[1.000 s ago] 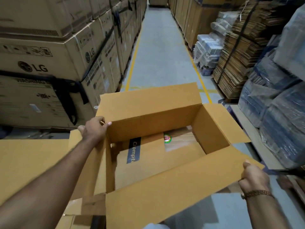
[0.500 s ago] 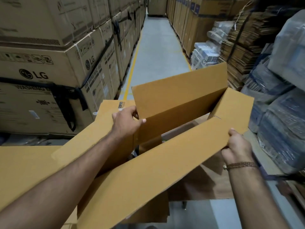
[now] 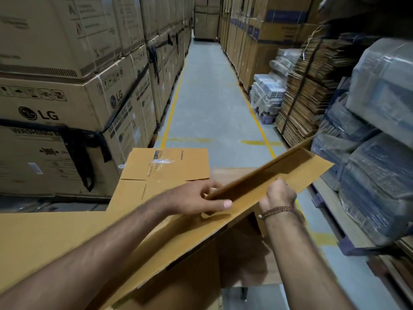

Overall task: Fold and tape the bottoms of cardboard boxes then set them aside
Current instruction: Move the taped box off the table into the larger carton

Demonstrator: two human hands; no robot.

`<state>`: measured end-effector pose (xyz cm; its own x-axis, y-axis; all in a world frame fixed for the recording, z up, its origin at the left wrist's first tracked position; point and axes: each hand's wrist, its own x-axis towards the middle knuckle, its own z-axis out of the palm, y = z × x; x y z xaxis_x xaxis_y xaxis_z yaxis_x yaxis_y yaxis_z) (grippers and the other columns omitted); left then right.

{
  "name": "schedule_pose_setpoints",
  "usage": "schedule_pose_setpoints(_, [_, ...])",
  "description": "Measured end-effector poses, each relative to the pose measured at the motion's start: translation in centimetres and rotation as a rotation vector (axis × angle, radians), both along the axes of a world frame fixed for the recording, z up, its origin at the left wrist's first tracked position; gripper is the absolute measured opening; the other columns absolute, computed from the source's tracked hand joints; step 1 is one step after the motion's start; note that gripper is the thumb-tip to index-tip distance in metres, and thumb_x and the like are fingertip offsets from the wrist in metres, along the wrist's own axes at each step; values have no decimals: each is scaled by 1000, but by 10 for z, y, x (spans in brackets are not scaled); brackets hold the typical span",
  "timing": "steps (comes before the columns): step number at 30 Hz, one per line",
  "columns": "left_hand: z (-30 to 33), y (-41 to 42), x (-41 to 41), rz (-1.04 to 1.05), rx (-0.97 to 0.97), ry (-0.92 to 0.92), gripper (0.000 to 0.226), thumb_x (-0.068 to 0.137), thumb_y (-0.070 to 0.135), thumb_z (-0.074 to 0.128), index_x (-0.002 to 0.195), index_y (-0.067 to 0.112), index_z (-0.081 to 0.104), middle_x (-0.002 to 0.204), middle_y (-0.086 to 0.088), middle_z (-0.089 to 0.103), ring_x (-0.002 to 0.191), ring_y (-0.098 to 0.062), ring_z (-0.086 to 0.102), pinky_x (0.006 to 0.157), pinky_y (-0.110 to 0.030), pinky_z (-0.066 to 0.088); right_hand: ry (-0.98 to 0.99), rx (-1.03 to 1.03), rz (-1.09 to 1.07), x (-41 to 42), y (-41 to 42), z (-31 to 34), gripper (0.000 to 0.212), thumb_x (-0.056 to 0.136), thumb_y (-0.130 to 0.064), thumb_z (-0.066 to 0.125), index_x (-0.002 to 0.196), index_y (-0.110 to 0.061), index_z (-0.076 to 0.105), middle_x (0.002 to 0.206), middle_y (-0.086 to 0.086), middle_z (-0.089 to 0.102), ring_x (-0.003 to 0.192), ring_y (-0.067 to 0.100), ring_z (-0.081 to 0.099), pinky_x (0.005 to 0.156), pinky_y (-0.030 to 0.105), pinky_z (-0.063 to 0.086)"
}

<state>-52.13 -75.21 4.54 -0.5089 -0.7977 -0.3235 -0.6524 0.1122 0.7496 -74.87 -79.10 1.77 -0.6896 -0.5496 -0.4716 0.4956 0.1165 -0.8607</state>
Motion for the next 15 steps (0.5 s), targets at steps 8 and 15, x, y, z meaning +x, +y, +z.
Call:
schedule_pose_setpoints(8, [-2, 25, -49, -18, -262, -295, 60, 90, 16, 72, 143, 32, 48, 129, 2, 65, 112, -20, 66, 92, -38, 61, -42, -25, 93, 5, -10, 6, 38, 109, -39, 47, 84, -12, 56, 100, 4, 66, 87, 23, 64, 82, 38, 59])
schedule_pose_setpoints(15, [-6, 21, -44, -6, -316, -199, 40, 88, 1, 50, 118, 26, 62, 113, 3, 70, 100, -17, 66, 83, -42, 61, 74, 99, 58, -32, -12, -38, 111, 73, -95, 39, 155, -22, 19, 145, 11, 43, 101, 35, 69, 53, 33, 59])
